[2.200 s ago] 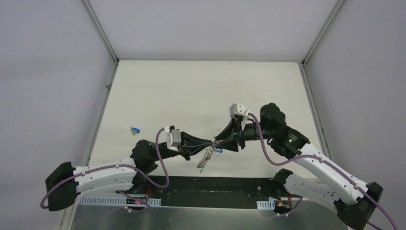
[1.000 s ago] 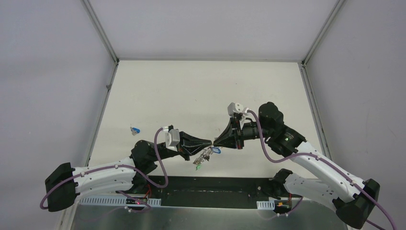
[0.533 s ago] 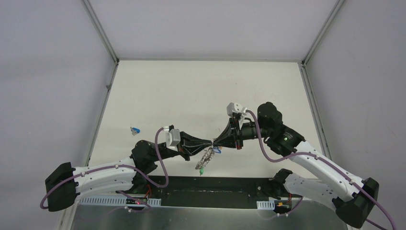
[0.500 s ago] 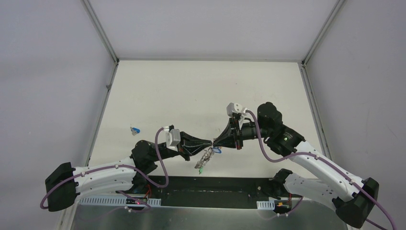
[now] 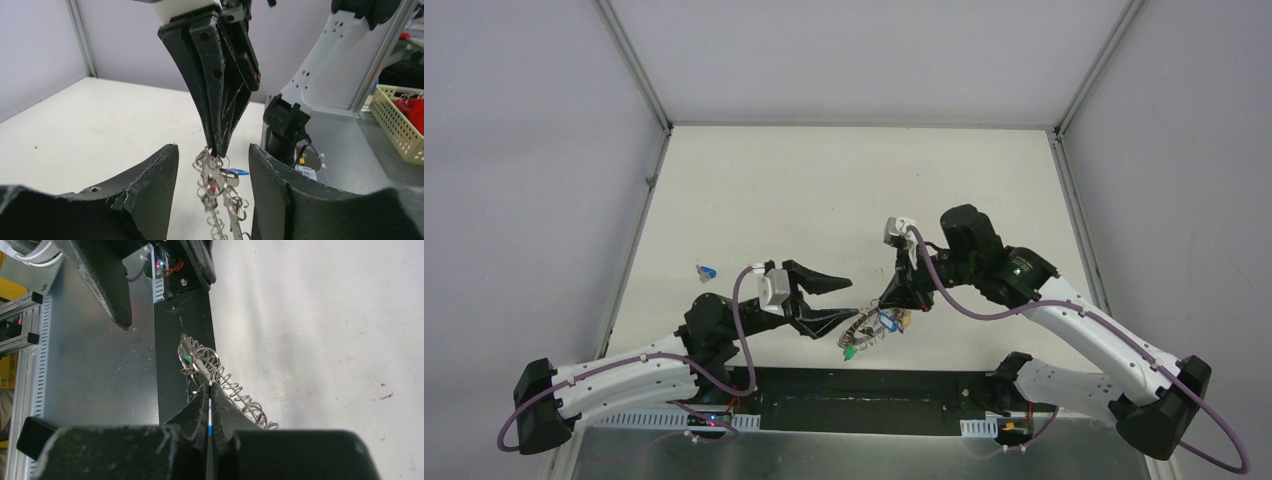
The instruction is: Put the keys on the keyring
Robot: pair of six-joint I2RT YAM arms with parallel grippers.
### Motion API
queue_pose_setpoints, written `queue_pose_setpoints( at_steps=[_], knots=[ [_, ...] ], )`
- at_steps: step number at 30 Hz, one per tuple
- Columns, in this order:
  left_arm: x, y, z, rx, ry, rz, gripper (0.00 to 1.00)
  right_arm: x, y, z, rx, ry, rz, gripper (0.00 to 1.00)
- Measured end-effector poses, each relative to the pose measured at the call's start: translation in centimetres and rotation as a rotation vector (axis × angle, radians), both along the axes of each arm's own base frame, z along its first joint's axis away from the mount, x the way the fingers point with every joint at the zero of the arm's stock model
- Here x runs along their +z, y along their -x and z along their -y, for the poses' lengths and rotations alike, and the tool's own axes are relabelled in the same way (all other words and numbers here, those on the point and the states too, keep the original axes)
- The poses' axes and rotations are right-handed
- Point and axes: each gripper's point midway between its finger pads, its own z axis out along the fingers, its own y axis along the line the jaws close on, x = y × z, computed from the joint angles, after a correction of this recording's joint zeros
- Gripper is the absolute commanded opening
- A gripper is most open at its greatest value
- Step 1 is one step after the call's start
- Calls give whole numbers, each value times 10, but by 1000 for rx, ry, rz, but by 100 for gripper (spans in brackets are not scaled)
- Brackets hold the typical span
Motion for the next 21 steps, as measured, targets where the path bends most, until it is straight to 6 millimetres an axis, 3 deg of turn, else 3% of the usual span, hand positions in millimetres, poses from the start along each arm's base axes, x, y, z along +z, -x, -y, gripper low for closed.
queue_pose_setpoints(
  at_steps=[10,21],
  knots=[
    [-19,-13,18,23,-298,-20,52,-19,-3,9,9,224,-116,0],
    [-76,-7,48,-121,-582,-52,34,-31,1,10,45,326,-194,0]
  ],
)
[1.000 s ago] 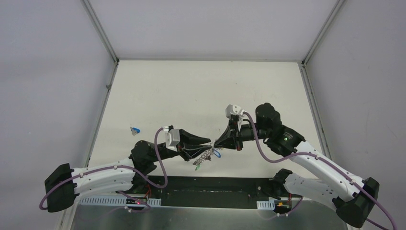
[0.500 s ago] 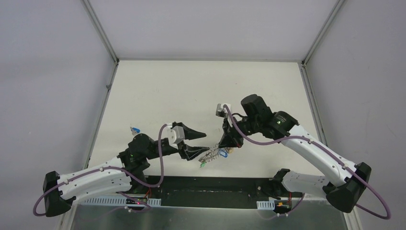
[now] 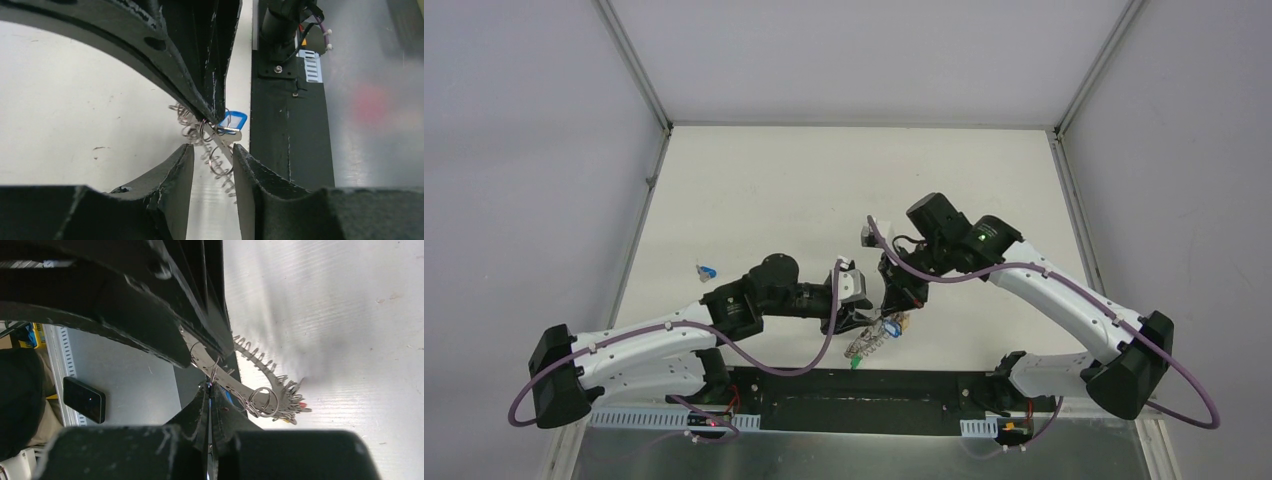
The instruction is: Put the keys on the keyring
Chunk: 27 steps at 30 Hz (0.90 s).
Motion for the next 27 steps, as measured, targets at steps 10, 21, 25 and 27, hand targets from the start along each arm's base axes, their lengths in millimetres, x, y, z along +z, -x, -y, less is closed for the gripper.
queue_pose_setpoints(
  at_steps=[10,21,25,27],
  knots=[
    [-8,8,10,-74,-28,-28,21,1,6,-2,30,-10,-3,0],
    [0,9,13,-85,6,-14,25,6,11,-2,63,-63,38,0],
    [2,10,14,-90,15,-11,24,5,12,-1,72,-73,51,0],
    [3,10,14,-91,15,-11,24,5,12,-1,77,-77,57,0]
  ],
)
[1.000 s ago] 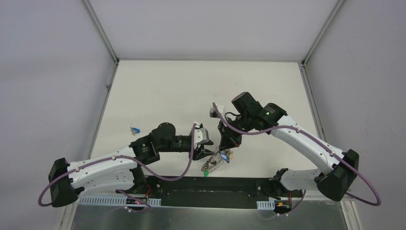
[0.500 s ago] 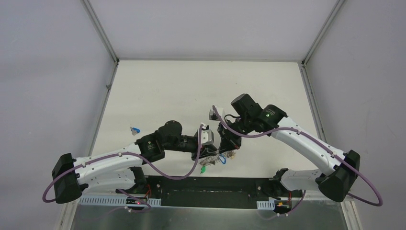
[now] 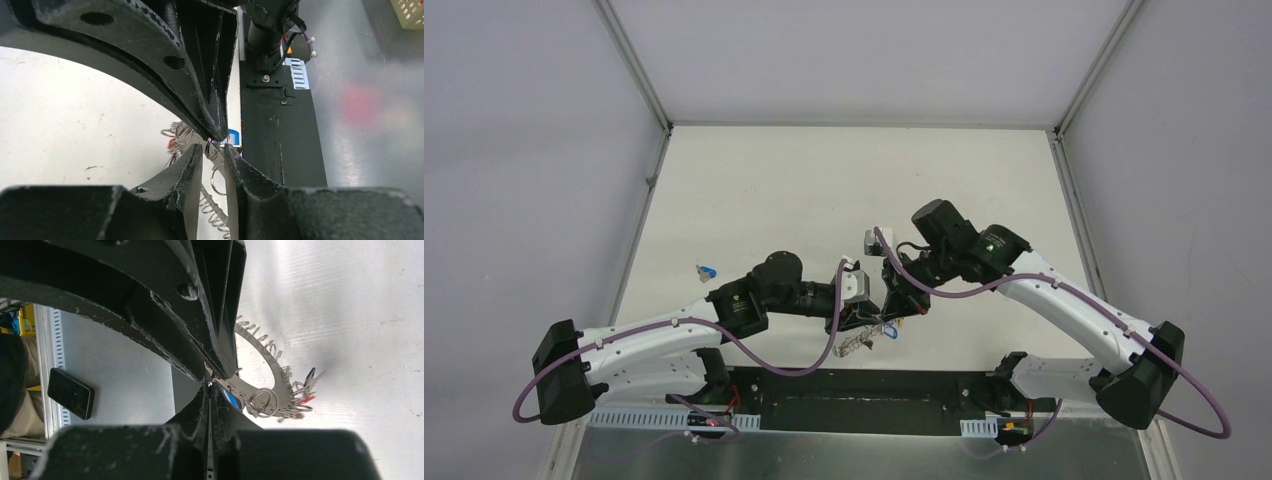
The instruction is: Put the keys on the keyring
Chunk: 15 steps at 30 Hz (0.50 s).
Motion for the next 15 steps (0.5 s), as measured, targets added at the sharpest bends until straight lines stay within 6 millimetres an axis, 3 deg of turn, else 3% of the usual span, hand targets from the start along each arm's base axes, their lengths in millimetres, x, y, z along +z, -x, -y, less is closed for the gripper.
queue_pose_setpoints(
  at_steps=[4,15],
  knots=[
    [1,0,0,0,4,2,27,0,0,1,6,-5,11,0],
    [5,2,-1,-6,16,6,17,0,1,2,12,-14,23,0]
  ],
)
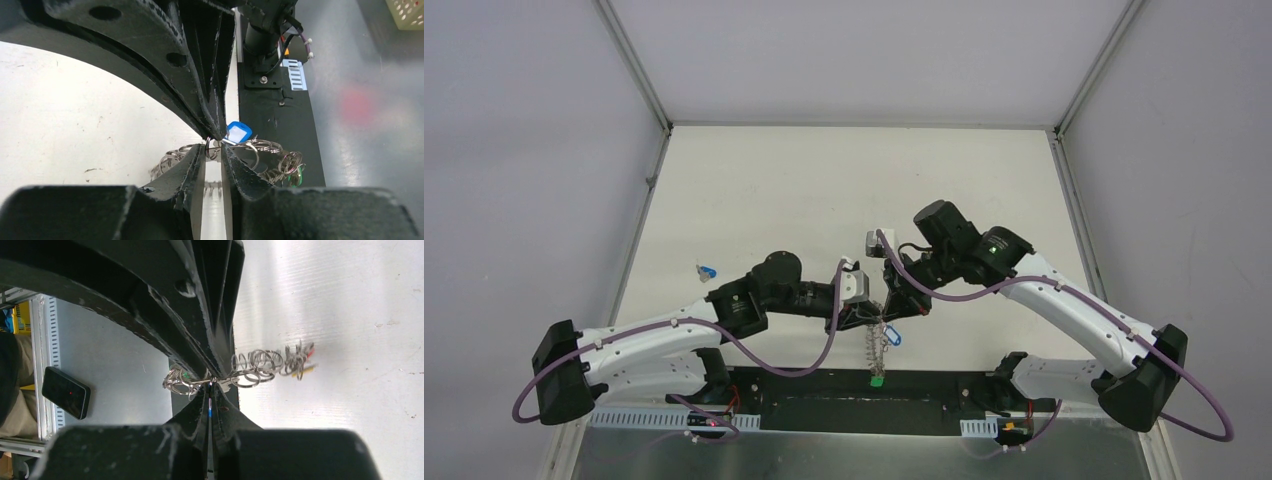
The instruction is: Put the keys on the keyring
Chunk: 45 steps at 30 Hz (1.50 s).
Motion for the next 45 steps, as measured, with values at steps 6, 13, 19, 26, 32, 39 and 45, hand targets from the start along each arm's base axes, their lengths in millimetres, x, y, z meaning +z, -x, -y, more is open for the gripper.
queue_pose_setpoints(
  at_steps=[6,13,19,26,32,39,45],
  knots=[
    [-12,0,7,-19,-38,-26,0,-1,2,1,2,8,-6,0],
    [-14,0,9,-27,-43,-31,0,-2,3,3,1,18,-9,6],
    [-15,1,7,-23,-48,-43,0,0,-2,-1,-12,3,12,39],
    [-8,-2,-5,50,14,-48,0,11,-11,-1,-50,-42,94,48],
    [3,-6,-12,106,121,-51,0,27,-12,4,-80,-145,192,49],
    [16,-6,-15,115,257,-31,0,39,-8,6,-86,-272,271,43],
    [41,-2,-18,100,377,8,0,48,-3,6,-77,-358,312,34]
  ],
)
